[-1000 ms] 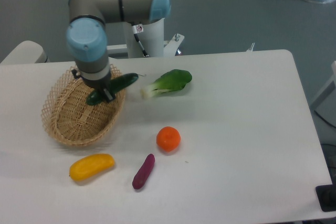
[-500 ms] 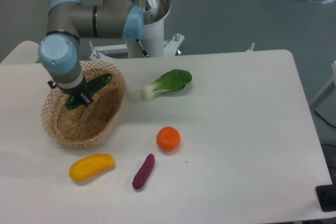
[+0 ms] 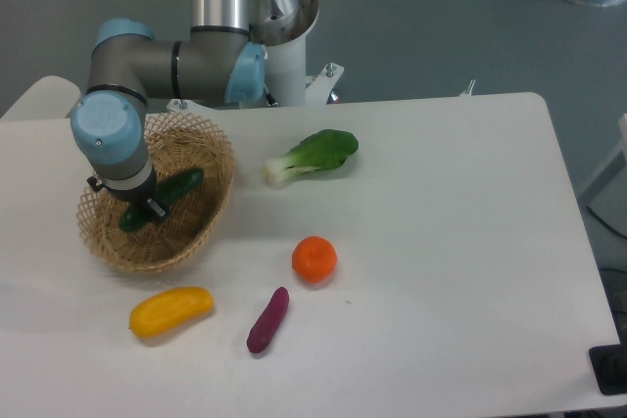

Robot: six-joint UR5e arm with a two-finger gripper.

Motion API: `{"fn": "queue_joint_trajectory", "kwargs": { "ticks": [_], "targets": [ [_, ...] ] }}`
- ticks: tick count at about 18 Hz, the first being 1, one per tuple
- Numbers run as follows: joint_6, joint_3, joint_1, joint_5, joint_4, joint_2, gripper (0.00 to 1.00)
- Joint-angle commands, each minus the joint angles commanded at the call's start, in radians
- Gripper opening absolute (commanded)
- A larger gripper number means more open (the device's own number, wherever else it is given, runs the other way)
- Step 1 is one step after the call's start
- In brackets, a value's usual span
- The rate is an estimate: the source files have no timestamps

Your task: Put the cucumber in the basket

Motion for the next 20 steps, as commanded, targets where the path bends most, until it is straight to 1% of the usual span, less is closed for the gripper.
{"fn": "queue_joint_trajectory", "kwargs": {
  "ticks": [2, 5, 10, 12, 16, 18, 20],
  "targets": [
    [0.002, 0.002, 0.006, 0.002, -0.002, 0.003, 1.0],
    [0.005, 0.011, 0.047, 0.0, 0.0, 0.017, 1.0],
    [0.018, 0.075, 0.11, 0.002, 0.0, 0.014, 1.0],
    [0.096, 0.107, 0.162, 0.002, -0.002, 0.0, 1.0],
    [0.294, 0.146, 0.265, 0.0, -0.008, -0.003, 1.0],
    [0.38, 0.166, 0.302, 0.003, -0.005, -0.029, 1.0],
    [0.445, 0.204, 0.333, 0.005, -0.009, -0.061, 1.0]
  ]
}}
